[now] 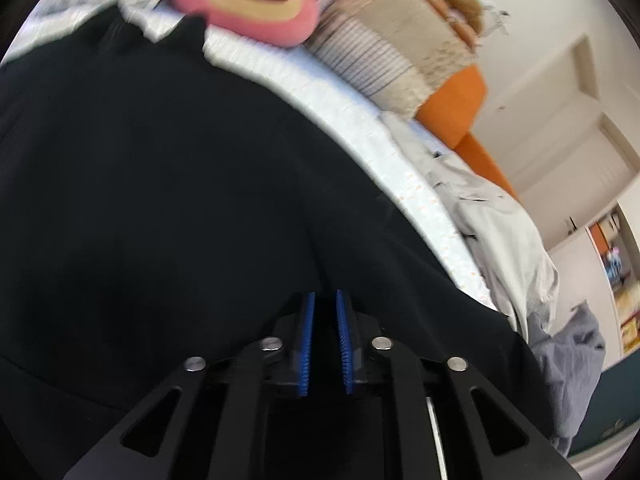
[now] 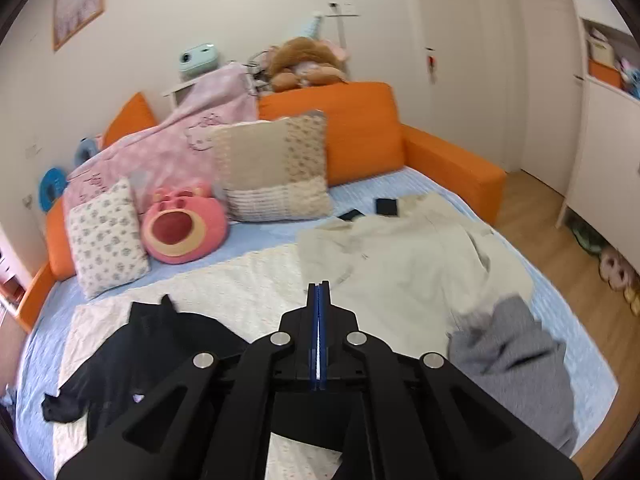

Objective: Fold large clothes

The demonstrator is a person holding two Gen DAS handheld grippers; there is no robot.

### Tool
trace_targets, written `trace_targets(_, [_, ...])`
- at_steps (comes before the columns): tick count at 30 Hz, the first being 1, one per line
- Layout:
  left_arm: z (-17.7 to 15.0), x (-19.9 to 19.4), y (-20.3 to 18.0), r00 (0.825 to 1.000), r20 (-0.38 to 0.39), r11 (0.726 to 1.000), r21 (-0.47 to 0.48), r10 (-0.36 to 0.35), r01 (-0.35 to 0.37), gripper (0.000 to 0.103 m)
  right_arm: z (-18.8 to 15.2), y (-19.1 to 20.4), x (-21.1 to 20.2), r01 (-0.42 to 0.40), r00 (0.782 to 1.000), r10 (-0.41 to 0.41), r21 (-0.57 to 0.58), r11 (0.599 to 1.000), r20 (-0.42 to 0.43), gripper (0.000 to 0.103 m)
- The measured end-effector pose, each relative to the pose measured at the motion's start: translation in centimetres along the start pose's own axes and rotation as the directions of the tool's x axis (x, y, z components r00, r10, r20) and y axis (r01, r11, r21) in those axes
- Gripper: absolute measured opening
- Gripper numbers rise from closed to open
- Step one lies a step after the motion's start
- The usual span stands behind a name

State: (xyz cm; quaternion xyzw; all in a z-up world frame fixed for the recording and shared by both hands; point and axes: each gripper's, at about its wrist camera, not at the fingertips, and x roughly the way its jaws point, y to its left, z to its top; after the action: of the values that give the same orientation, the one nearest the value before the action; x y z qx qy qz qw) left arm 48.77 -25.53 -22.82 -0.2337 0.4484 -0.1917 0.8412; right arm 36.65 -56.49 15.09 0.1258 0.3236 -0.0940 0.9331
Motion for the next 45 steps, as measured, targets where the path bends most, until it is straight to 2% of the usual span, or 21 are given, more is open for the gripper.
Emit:
trace_targets(2, [-0.4,-0.1,0.1,1.0,0.021,1.0,0.019,0.002,-0.003,0.012,0.4,0.5,-0.1,-0.002,0.999,0.001,-0.006,1.0,-0.054,0.002])
trace_targets(3, [-0.4,-0.2,0.2,1.0,0.026,1.0,0.026,-0.002,0.002,0.012,-0.4,0.8,0.1,0.051,0.996,-0.054,-0.039,0.998,-0.078,0.005])
trace_targets(5, [-0.5,-0.1,0.3,1.0,0.025,0.999,0.034,-0.007,0.007,0.012,-3.0,0.8,0.9,0.095,0.983,-0.11,-0.105,0.99,-0.147,0.005])
trace_targets(7, [-0.5,0.0,0.3,1.0,0.023,0.999,0.039,-0.011,0.01,0.012,-6.4,0.0,1.8,0.133,0.963,-0.157,-0.121,0.984,-0.22,0.005])
trace_targets(8, [-0.6,0.0,0.3,1.0,0.026,0.999,0.043,-0.009,0.008,0.012,-9.4,-0.6,2.8,0.146,0.946,-0.177,-0.13,0.981,-0.27,0.005])
trace_targets(13, [-0.8,0.0,0.1,0.999,0.033,0.998,0.064,0.0,-0.002,0.014,-20.3,-1.4,5.7,0.116,0.924,-0.156,-0.133,0.984,-0.348,0.005])
trace_targets(16, [-0.7,0.1,0.1,1.0,0.031,0.998,0.059,-0.005,0.003,0.014,-26.5,-0.9,7.4,0.063,0.923,-0.11,-0.138,0.988,-0.369,0.005])
trace_targets(18, [-0.6,0.1,0.2,0.999,0.032,0.998,0.061,-0.002,0.0,0.014,-29.0,0.1,8.0,0.082,0.929,-0.146,-0.195,0.977,-0.34,0.005])
trace_targets(20, [-0.4,0.2,0.1,0.999,0.032,0.998,0.067,0.001,-0.004,0.016,-30.3,1.2,8.3,0.128,0.941,-0.199,-0.259,0.957,-0.273,0.005])
trace_targets(22, [-0.4,0.3,0.0,0.999,0.033,0.997,0.073,0.002,-0.004,0.017,-30.9,1.6,8.6,0.133,0.951,-0.203,-0.282,0.95,-0.234,0.005])
trace_targets(23, [-0.4,0.3,-0.1,0.999,0.033,0.997,0.074,0.002,-0.004,0.017,-31.0,1.8,8.9,0.122,0.957,-0.186,-0.273,0.954,-0.221,0.009])
trace_targets(24, [-0.5,0.3,-0.4,0.999,0.033,0.997,0.075,0.002,-0.005,0.018,-30.9,1.8,9.4,0.099,0.96,-0.161,-0.26,0.96,-0.228,0.032])
trace_targets(25, [-0.5,0.4,-0.4,0.999,0.033,0.997,0.075,0.002,-0.004,0.018,-30.8,1.9,9.7,0.073,0.964,-0.132,-0.247,0.966,-0.232,0.063])
trace_targets(26, [-0.5,0.4,-0.4,0.999,0.033,0.997,0.075,0.0,-0.003,0.018,-30.8,2.0,9.6,0.059,0.969,-0.114,-0.241,0.969,-0.22,0.074])
trace_targets(30, [-0.7,0.5,-0.5,0.999,0.036,0.997,0.074,-0.004,0.002,0.018,-31.0,2.6,7.6,0.157,0.978,-0.189,-0.277,0.948,-0.089,0.074])
trace_targets(32, [-0.7,0.5,-0.6,0.999,0.036,0.997,0.078,-0.002,-0.001,0.018,-30.9,2.2,7.7,0.191,0.972,-0.221,-0.277,0.942,-0.082,0.074])
trace_targets(36, [-0.8,0.4,-0.5,0.999,0.037,0.997,0.079,-0.004,0.001,0.019,-31.5,2.0,10.1,0.226,0.948,-0.286,-0.338,0.914,-0.139,0.074])
trace_targets(38, [-0.8,0.4,-0.5,0.999,0.037,0.997,0.079,-0.004,0.002,0.019,-32.1,2.4,11.6,0.268,0.924,-0.349,-0.392,0.88,-0.153,0.074])
trace_targets(39, [-0.8,0.4,-0.6,0.999,0.037,0.997,0.08,-0.003,0.0,0.019,-32.5,2.6,12.8,0.299,0.901,-0.401,-0.433,0.85,-0.164,0.074])
trace_targets(42, [-0.8,0.4,-0.5,0.999,0.037,0.997,0.078,-0.006,0.003,0.019,-32.8,2.9,14.0,0.356,0.876,-0.46,-0.449,0.819,-0.144,0.073])
trace_targets(45, [-0.8,0.3,-0.3,0.999,0.037,0.997,0.075,-0.012,0.009,0.019,-31.8,2.0,13.5,0.357,0.888,-0.432,-0.359,0.862,-0.154,0.035])
